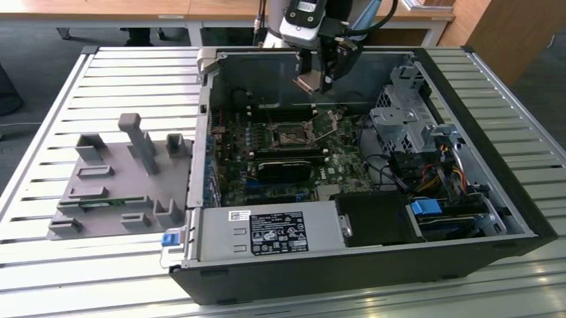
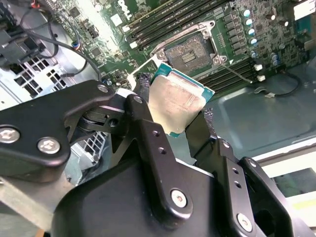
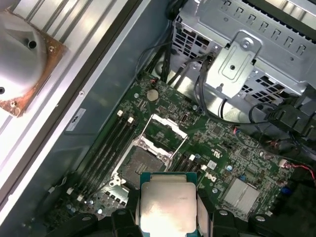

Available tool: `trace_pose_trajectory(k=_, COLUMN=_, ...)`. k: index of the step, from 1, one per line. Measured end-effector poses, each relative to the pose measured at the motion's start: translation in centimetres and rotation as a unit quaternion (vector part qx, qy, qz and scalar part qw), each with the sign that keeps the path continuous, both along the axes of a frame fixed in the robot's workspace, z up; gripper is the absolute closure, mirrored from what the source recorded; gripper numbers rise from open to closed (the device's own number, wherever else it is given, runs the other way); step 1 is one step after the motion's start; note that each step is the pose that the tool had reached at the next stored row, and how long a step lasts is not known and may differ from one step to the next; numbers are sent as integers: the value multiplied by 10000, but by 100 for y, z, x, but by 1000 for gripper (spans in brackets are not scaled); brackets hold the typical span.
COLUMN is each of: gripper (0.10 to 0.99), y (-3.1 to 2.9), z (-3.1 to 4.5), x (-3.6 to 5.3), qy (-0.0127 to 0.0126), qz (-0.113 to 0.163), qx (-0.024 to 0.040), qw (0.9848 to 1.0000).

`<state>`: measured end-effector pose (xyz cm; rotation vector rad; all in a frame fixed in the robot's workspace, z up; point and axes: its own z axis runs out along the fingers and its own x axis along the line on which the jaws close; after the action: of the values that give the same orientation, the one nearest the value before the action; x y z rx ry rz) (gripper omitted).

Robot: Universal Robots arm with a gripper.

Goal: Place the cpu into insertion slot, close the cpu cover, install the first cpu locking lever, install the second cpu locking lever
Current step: 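Place the cpu into insertion slot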

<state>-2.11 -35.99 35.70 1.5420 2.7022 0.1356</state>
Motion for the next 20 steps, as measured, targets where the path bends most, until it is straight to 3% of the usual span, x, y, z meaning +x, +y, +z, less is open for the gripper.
trace_pose_trajectory(k=9, gripper=545, y=0, z=-9, x=0, qy=0, qz=-421, qx=0, qw=9991)
trace_pose_trajectory(k=20, gripper=545, y=0, z=-20, x=0, qy=0, qz=-845, qx=0, qw=9964)
